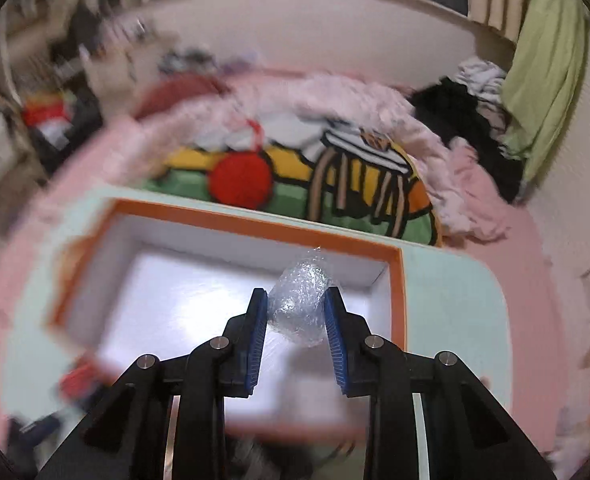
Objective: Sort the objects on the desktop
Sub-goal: 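Carry the plastic bag out with the right gripper beside the black cloth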
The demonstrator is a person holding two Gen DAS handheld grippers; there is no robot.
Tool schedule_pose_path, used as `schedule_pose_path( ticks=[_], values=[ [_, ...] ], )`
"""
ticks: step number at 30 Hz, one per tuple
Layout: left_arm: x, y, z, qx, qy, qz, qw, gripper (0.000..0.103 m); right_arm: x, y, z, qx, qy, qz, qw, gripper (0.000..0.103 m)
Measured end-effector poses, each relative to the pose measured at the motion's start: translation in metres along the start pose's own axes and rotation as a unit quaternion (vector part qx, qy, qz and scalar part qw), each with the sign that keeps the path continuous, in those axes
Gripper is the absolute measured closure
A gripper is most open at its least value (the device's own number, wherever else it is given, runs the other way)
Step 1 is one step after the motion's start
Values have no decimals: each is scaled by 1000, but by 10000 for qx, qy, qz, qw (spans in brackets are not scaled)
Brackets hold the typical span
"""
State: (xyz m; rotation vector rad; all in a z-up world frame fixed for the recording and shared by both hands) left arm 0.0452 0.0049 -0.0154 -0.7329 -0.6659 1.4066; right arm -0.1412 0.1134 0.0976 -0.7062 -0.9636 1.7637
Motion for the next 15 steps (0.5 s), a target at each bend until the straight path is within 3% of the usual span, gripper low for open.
schedule_pose_path(
  ticks=[3,7,12,15],
  values=[
    [0,0,0,1,2,2,10000,0,13,-30,-47,87,137,603,9980,74],
    [0,0,0,0,0,0,10000,0,31,-17,-99,-157,391,399,9983,74],
    [0,0,0,-1,4,-1,10000,0,34,16,-114,-88,499,716,9961,73],
    [0,0,0,3,2,-4,10000,0,19,19,-119,115,285,537,9981,43]
  ],
)
Point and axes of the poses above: each gripper's, at about its wrist camera, not at the fingertips, and y roughly the way its jaws point, x to its right, z to its top, the point moved 1 cm from there along y, roughly the way its jaws point, and after that the axes turned 11 degrees about -x, right-handed, at the moved point
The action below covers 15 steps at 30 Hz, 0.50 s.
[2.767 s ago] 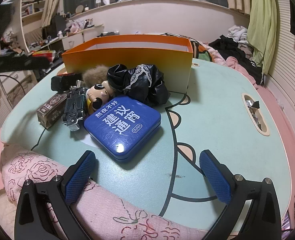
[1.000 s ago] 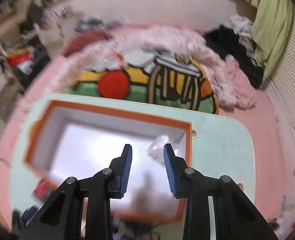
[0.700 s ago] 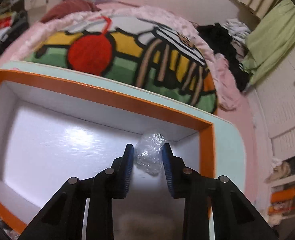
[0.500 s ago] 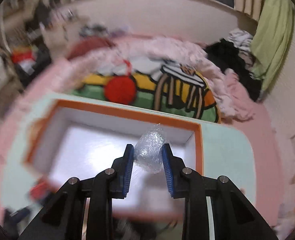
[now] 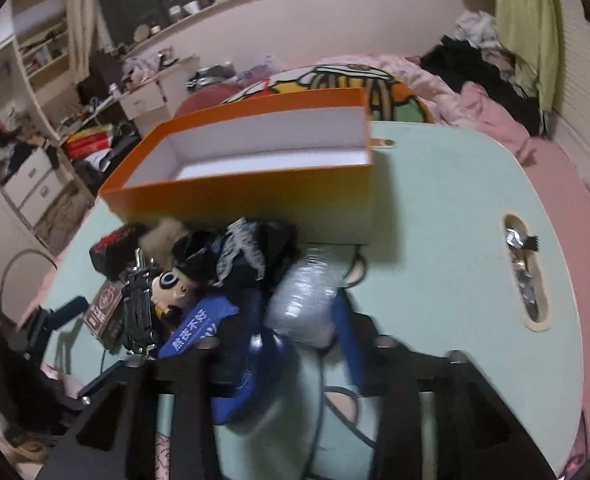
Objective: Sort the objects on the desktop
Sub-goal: 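Carry the plastic bag out with the right gripper beside the black cloth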
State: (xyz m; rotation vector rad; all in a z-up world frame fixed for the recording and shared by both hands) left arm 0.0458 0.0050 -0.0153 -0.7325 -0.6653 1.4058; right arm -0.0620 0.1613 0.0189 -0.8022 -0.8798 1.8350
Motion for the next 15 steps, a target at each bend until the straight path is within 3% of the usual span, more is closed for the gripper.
schedule_pose_path(
  ticks=[2,4,10,11,15],
  values=[
    [0,0,0,-1,2,5,10000,0,-3,-9,-11,347,-16,-223,9991,24],
    [0,0,0,-1,-2,4,10000,0,-3,-18,-26,480,-59,-452,9978,18],
    [0,0,0,-3,3,3,10000,0,-6,-5,-76,109,-195,-477,9986,10],
    [0,0,0,2,18,17,10000,0,-11,-2,-80,316,-334,-765,9960,4],
    [-2,-1,-1,-5,10,11,10000,0,-7,3,-74,266,-323,-689,9967,0]
  ],
)
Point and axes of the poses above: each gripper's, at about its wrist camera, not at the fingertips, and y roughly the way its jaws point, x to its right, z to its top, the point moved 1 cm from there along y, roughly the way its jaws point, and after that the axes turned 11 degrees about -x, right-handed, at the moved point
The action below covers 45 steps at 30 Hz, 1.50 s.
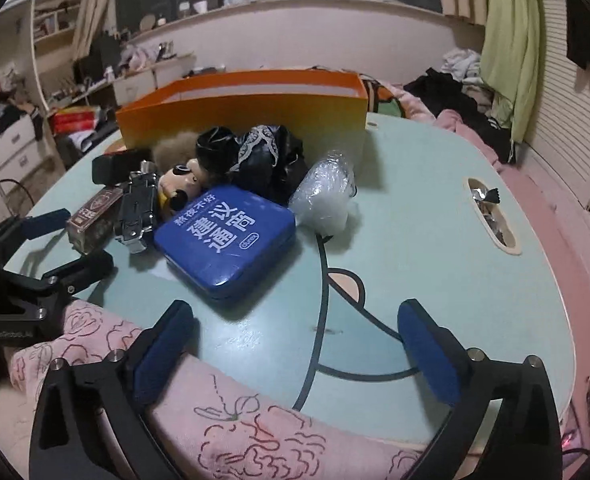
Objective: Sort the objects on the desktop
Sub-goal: 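Carry the plastic bag out with the right gripper beside the black cloth, then reach the left gripper into the box and grasp the white fur ball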
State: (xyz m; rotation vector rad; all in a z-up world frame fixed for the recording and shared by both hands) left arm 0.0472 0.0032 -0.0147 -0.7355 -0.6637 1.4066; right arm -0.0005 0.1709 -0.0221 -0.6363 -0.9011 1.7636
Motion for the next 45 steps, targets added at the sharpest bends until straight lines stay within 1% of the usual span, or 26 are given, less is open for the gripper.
schedule_pose_path(
  ticks=[12,15,17,18,19,20,23,24,25,26,28,29,31,32,33,34,37,39,42,45],
  values=[
    [0,0,0,-14,14,7,10000,0,0,1,-3,62,-1,20,10000,0],
    [-2,-2,2,-126,89,-54,9999,0,0,1,-3,64,-1,21,10000,0],
    [-5,-5,4,-231,93,-177,9995,3,-2,0,-3,62,-2,22,10000,0],
    [-8,-13,7,-197,35,-326,9993,5,-2,1,-3,63,-2,23,10000,0],
    [-10,-25,12,-61,-13,-425,9991,5,-2,1,-3,69,-3,23,10000,0],
    [-9,-34,18,67,-19,-422,9991,5,-2,1,-3,70,-4,23,10000,0],
    [-2,-67,48,572,156,-157,9981,5,-2,1,-3,69,-8,23,10000,0],
    [3,-77,63,738,237,-168,9968,5,-3,0,-3,74,-14,27,10000,0],
    [5,-79,74,760,264,-213,9965,5,-3,0,-3,75,-15,31,10000,0],
    [8,-80,89,730,272,-336,9964,5,-4,0,-3,76,-15,32,10000,0],
    [13,-72,123,455,175,-755,9960,5,-5,0,-2,82,-16,36,10000,0],
    [13,-63,139,239,67,-957,9951,5,-5,-1,-2,85,-18,37,10000,0],
    [11,-38,170,-339,-285,-1357,9898,6,-6,-1,-2,94,-20,41,9999,0],
    [11,-25,180,-635,-465,-1514,9853,8,-6,-1,-2,90,-19,41,9999,0],
    [10,-11,190,-894,-665,-1580,9811,17,-6,-1,-1,95,-21,47,9999,0],
    [12,1,197,-1053,-802,-1466,9803,24,-6,-1,-1,102,-23,54,9999,0],
    [24,22,200,-1095,-777,-1038,9855,24,-8,-1,-1,119,-24,66,9999,0],
    [37,39,190,-1269,-661,-788,9866,24,-8,-1,0,121,-24,71,9999,0],
    [47,61,180,-1535,-546,-622,9847,24,-7,-1,-1,119,-22,65,9999,0],
    [47,68,175,-1577,-586,-502,9845,23,-8,-1,-1,121,-19,69,9999,0]
  ],
)
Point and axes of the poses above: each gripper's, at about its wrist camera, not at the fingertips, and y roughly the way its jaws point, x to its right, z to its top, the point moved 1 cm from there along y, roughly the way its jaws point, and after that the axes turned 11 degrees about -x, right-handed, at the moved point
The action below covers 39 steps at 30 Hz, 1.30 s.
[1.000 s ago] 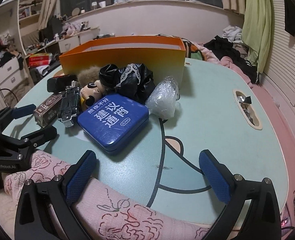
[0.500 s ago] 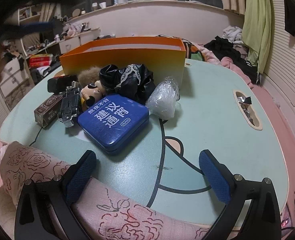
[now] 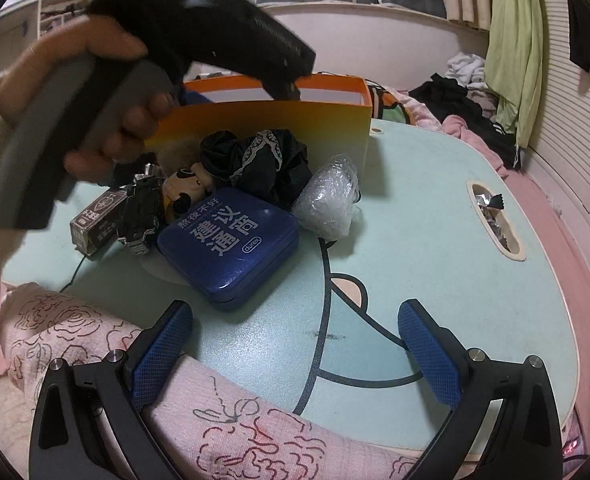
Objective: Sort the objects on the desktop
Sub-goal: 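Reach the left gripper into the box and grasp the white fur ball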
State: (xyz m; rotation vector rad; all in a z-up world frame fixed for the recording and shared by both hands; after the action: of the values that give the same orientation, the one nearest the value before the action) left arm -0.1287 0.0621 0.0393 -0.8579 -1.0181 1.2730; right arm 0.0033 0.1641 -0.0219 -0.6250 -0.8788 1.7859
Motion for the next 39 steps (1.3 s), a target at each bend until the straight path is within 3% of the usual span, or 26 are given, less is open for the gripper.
schedule_pose_path(
  ticks=[9,14,16,20,22,26,28,29,30,31,35,39],
  values=[
    [-3,7,5,-167,-50,55,9998,23,1,0,0,4,-1,5,10000,0],
    [-4,10,13,-562,-59,-225,9981,23,0,0,0,5,0,7,10000,0],
    [-1,12,18,-900,-35,-587,9942,23,0,0,0,5,2,3,10000,0],
    [10,18,35,-1632,33,-1315,9778,23,0,0,0,6,3,4,10000,0],
    [15,23,42,-1898,35,-1432,9713,23,0,0,0,8,2,5,10000,0],
    [25,34,48,-2136,97,-1407,9667,24,0,1,-1,9,0,6,10000,0],
    [31,42,47,-2223,217,-1372,9650,49,-1,1,1,13,-6,14,10000,0],
    [32,42,46,-2111,299,-1252,9690,55,-1,2,1,1,-1,21,10000,0],
    [32,42,45,-2051,371,-1064,9722,74,-1,2,1,8,-2,26,10000,0],
    [31,43,46,-2018,404,-950,9740,85,-1,2,2,-1,0,26,10000,0],
    [13,39,47,-1919,291,-1258,9729,92,-1,3,3,0,1,26,10000,0],
    [-14,2,52,-1286,145,-1690,9771,94,-1,3,4,2,-1,27,10000,0]
  ],
)
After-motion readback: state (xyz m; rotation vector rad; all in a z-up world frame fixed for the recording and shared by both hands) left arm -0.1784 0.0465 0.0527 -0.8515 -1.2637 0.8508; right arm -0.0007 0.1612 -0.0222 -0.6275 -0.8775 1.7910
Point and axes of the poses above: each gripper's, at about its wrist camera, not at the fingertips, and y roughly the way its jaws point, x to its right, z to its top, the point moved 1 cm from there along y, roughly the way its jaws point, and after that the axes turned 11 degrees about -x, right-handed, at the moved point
